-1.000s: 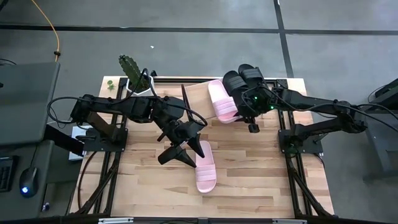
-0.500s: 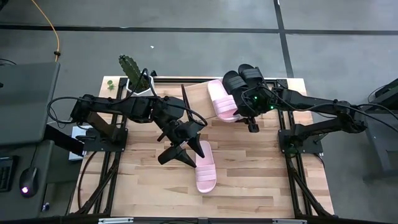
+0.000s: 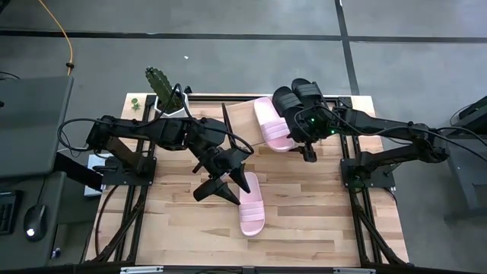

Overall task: Pick and place slides into the shelf
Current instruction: Put the left pink slide on the shelf, then put the pink slide on the shelf

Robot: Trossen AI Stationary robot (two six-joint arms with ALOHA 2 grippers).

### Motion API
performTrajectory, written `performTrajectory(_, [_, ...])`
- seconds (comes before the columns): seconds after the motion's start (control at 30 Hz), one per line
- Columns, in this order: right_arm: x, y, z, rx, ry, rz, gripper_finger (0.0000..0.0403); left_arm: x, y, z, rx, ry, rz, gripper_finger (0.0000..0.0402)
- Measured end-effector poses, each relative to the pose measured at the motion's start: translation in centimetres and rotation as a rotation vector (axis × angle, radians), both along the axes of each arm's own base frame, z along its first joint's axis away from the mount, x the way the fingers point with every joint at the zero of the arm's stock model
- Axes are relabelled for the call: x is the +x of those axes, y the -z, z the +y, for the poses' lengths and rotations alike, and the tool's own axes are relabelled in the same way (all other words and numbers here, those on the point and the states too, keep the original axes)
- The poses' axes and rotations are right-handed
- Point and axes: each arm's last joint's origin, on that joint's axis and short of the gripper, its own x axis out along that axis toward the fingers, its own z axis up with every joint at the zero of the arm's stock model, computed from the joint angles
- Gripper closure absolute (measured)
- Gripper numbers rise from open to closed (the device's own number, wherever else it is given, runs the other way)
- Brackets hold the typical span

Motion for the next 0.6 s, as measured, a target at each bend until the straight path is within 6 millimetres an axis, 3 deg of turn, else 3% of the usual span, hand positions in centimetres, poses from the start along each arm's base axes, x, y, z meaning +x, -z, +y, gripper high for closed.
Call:
performTrajectory(0.33, [-0.2, -0.2, 0.1, 0.017, 0.000, -0.011, 0.0137, 0.0, 0.0, 0.1, 0.000, -0.002, 0.002, 0.0185])
performTrajectory(0.6, [-1.0, -1.6, 0.4, -0.004, 0.005, -0.096, 0.0137, 0.0, 0.1, 0.1, 0.004, 0.000, 0.004, 0.0185])
